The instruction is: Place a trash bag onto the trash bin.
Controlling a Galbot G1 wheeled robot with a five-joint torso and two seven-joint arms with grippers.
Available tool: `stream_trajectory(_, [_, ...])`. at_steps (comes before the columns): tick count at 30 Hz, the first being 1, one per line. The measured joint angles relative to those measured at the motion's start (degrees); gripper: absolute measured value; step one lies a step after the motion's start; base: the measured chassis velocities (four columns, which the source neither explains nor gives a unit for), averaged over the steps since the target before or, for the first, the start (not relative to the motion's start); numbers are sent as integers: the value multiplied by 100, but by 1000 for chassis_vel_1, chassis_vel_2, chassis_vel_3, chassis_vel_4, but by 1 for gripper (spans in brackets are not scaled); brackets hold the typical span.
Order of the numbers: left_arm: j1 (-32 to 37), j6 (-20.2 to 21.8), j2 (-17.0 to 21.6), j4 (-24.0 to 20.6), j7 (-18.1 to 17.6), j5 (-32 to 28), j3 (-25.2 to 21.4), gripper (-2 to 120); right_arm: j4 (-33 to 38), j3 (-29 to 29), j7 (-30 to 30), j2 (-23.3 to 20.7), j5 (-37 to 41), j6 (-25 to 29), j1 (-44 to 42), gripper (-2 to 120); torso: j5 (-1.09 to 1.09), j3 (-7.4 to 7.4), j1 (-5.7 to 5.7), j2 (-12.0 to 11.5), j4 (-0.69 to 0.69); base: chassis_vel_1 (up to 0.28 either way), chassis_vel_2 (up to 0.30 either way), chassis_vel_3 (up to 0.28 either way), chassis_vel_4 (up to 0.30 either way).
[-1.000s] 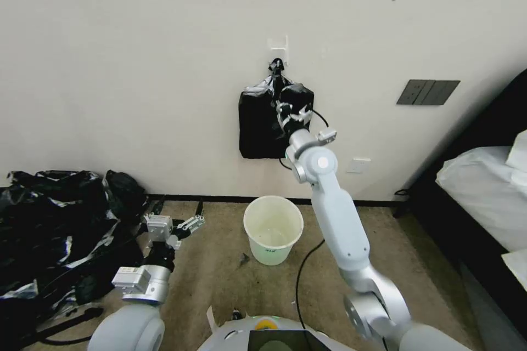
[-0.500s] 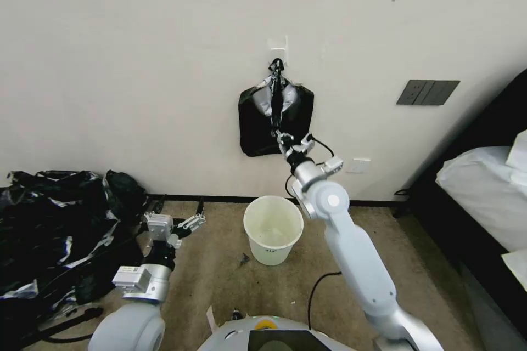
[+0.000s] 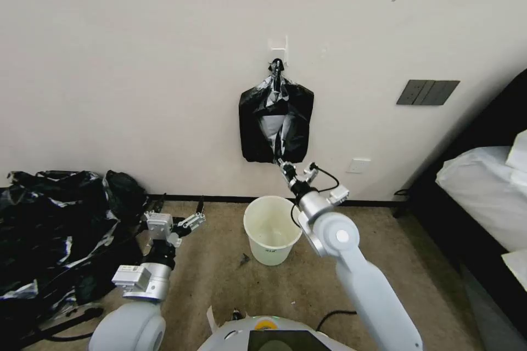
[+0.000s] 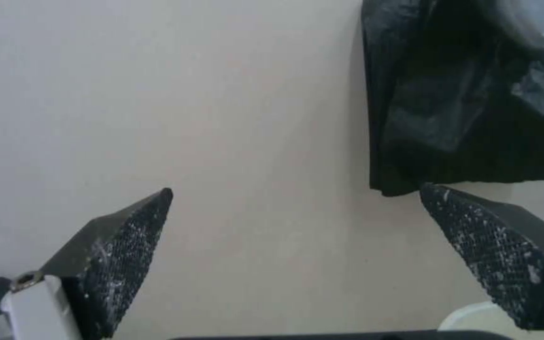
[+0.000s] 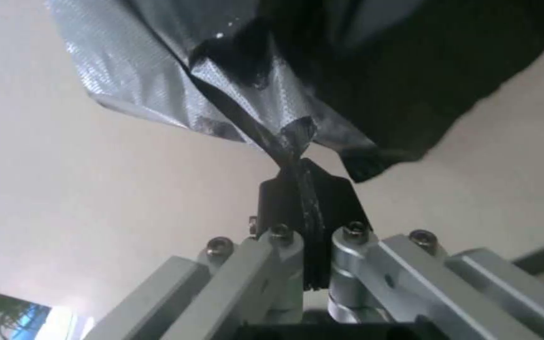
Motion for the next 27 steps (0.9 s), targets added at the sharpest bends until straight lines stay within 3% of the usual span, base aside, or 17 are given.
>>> stream_trajectory(12, [-64,-3,22,0,10,-16,39,100,316,62,-216,41,-504,-14,-1030,0,0,0,0,0,-1,0,0,0,0])
stream_trajectory(27, [-119,-39,63,0,17,-35,58,100,425,73,-247,131,-838,2,-1418,0,-1,0,0,0,-2,0,0,0,0])
